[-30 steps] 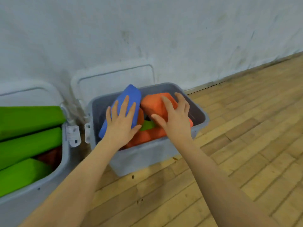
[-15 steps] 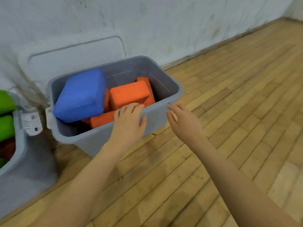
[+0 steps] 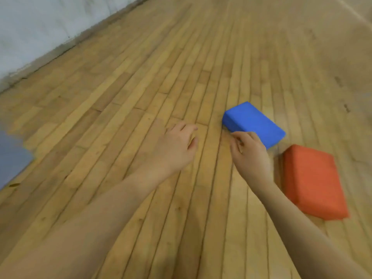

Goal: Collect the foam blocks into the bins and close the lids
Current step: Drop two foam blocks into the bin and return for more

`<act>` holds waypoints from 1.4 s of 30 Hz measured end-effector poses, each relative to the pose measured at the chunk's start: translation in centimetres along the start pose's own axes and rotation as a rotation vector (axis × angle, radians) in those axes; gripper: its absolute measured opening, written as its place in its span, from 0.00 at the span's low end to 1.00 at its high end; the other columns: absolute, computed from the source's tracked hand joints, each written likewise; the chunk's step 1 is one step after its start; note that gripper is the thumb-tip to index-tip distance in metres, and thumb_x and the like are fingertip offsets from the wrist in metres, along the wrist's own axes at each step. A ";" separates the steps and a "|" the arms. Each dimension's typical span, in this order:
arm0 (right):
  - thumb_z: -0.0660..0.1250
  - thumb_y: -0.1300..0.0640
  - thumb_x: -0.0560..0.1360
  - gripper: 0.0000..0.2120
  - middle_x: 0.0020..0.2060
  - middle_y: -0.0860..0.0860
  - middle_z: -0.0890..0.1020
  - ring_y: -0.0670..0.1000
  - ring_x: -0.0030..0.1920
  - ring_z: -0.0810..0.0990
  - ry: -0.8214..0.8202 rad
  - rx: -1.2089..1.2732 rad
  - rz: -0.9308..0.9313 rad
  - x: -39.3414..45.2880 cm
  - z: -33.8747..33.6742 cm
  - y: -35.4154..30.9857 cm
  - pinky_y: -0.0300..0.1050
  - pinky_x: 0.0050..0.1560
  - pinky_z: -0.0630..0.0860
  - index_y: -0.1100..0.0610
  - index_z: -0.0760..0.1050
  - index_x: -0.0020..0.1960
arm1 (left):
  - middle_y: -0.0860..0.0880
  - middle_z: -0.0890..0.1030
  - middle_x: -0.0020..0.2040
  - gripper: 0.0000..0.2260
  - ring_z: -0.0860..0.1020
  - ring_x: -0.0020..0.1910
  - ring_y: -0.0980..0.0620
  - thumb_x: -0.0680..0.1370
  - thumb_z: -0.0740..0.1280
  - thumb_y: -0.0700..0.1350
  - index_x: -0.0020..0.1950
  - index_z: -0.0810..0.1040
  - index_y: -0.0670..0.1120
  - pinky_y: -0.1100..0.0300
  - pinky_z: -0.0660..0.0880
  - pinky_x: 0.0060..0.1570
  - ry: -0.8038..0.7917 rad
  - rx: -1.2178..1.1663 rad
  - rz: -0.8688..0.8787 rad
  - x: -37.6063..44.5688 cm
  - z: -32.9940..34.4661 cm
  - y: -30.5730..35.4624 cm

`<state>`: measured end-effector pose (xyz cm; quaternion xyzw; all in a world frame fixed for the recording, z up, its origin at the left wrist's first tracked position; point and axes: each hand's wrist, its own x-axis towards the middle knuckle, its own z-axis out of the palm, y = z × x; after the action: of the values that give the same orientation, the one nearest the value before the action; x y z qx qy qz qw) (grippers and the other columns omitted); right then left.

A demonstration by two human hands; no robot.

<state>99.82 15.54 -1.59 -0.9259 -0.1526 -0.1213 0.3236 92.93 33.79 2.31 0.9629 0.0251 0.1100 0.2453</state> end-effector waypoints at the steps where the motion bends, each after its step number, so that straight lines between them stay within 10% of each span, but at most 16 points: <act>1: 0.63 0.56 0.77 0.09 0.49 0.52 0.78 0.56 0.49 0.77 0.006 -0.010 0.044 -0.1 -0.7 3.0 0.50 0.45 0.74 0.55 0.78 0.54 | 0.50 0.71 0.64 0.16 0.69 0.63 0.48 0.80 0.59 0.47 0.67 0.71 0.47 0.56 0.65 0.60 -0.044 -0.006 0.004 1.1 2.5 1.7; 8: 0.63 0.54 0.77 0.13 0.54 0.53 0.77 0.57 0.56 0.74 -0.102 -0.043 0.245 -0.5 -4.3 16.1 0.52 0.53 0.73 0.55 0.76 0.60 | 0.48 0.71 0.64 0.17 0.71 0.60 0.45 0.78 0.60 0.47 0.66 0.71 0.45 0.53 0.66 0.61 -0.238 -0.014 -0.029 5.3 12.9 9.7; 18: 0.62 0.44 0.76 0.28 0.71 0.55 0.63 0.58 0.65 0.68 -0.329 -0.119 0.358 6.6 -3.5 17.8 0.55 0.60 0.70 0.45 0.59 0.74 | 0.48 0.66 0.68 0.19 0.66 0.65 0.46 0.79 0.58 0.52 0.70 0.67 0.50 0.52 0.66 0.62 -0.387 0.163 -0.004 12.8 12.6 8.9; 26: 0.66 0.40 0.73 0.37 0.75 0.61 0.43 0.65 0.67 0.66 -0.406 -0.257 0.353 9.3 4.9 23.2 0.55 0.59 0.72 0.39 0.50 0.75 | 0.47 0.39 0.77 0.31 0.49 0.74 0.38 0.77 0.61 0.58 0.76 0.49 0.60 0.41 0.52 0.70 -0.503 0.191 -0.159 21.0 23.9 3.6; 36: 0.60 0.54 0.77 0.21 0.71 0.67 0.62 0.72 0.60 0.70 -0.165 -0.169 0.253 8.9 6.1 23.7 0.67 0.56 0.71 0.54 0.69 0.69 | 0.50 0.45 0.78 0.32 0.42 0.76 0.42 0.75 0.62 0.63 0.76 0.53 0.60 0.43 0.46 0.71 -0.360 0.183 0.048 21.4 26.9 2.0; 42: 0.55 0.50 0.78 0.18 0.68 0.55 0.71 0.64 0.61 0.74 0.014 -0.053 0.242 9.6 2.5 20.7 0.57 0.51 0.77 0.53 0.75 0.63 | 0.53 0.54 0.77 0.36 0.45 0.76 0.44 0.70 0.58 0.69 0.75 0.56 0.58 0.45 0.42 0.70 -0.215 0.090 0.168 20.2 24.4 2.8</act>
<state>116.47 3.66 -12.07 -0.9450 -0.0342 -0.0917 0.3122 118.13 22.03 -13.24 0.9778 -0.0773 0.0252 0.1932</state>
